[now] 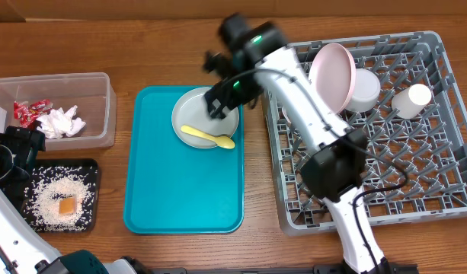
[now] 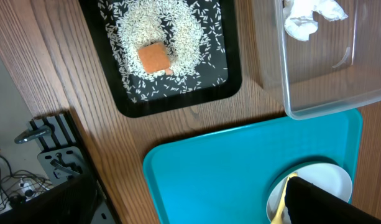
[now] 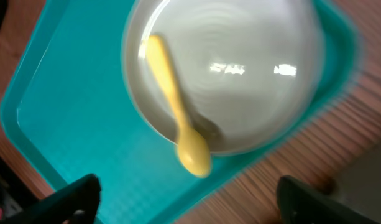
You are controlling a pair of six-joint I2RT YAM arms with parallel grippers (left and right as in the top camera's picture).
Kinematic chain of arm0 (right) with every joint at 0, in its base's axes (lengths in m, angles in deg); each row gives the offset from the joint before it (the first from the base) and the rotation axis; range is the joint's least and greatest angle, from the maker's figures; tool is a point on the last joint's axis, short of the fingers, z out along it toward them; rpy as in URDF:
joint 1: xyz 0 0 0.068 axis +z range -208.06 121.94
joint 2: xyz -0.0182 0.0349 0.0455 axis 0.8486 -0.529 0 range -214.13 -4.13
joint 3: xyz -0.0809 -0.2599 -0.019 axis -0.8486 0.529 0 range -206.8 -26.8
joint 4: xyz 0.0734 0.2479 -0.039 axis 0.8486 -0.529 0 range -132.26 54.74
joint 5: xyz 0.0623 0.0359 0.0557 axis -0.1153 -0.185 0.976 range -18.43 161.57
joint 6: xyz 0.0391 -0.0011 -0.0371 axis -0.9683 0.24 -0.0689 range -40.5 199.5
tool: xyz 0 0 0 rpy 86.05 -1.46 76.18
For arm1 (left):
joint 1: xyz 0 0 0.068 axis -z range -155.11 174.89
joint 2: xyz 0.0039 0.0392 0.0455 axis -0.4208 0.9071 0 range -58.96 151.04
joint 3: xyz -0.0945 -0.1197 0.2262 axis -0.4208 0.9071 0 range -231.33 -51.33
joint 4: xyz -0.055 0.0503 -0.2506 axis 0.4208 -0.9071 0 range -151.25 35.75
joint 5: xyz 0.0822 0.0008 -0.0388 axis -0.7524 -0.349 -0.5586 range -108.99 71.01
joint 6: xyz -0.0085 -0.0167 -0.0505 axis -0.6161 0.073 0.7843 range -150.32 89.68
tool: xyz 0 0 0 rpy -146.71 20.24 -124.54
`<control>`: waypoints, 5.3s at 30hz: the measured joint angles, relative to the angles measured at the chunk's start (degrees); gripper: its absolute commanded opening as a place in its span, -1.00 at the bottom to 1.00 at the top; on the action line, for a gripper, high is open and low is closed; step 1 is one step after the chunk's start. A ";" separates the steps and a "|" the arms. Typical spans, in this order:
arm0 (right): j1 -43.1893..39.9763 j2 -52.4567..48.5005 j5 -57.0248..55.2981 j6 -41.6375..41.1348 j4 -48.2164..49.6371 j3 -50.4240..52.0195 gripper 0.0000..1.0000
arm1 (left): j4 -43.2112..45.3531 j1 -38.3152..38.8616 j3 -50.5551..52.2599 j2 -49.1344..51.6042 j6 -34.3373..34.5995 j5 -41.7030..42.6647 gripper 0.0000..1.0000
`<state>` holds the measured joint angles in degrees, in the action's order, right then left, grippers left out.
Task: Sort waste into correct bins and load items into the dishwasher rack
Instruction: 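Return the right gripper to the plate and grasp the yellow spoon, then carry the yellow spoon right and drop it into the rack's left edge, then reach the right gripper to the white plate and grip its rim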
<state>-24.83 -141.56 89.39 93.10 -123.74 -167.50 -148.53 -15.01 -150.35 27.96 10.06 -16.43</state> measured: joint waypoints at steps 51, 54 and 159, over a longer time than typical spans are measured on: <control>5.42 0.00 -5.16 1.01 24.61 24.85 -0.38 | 0.00 0.00 0.00 0.00 0.00 0.00 1.00; 5.42 -0.02 -4.96 1.09 24.59 24.85 -0.18 | -0.02 0.00 0.00 0.00 0.00 0.00 1.00; 8.87 0.24 -21.16 -56.54 -8.41 -8.09 1.00 | 0.00 0.00 0.04 0.00 0.00 0.00 1.00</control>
<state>-15.96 -141.32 68.24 36.56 -132.16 -175.59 -148.53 -15.01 -150.31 27.96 10.06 -16.43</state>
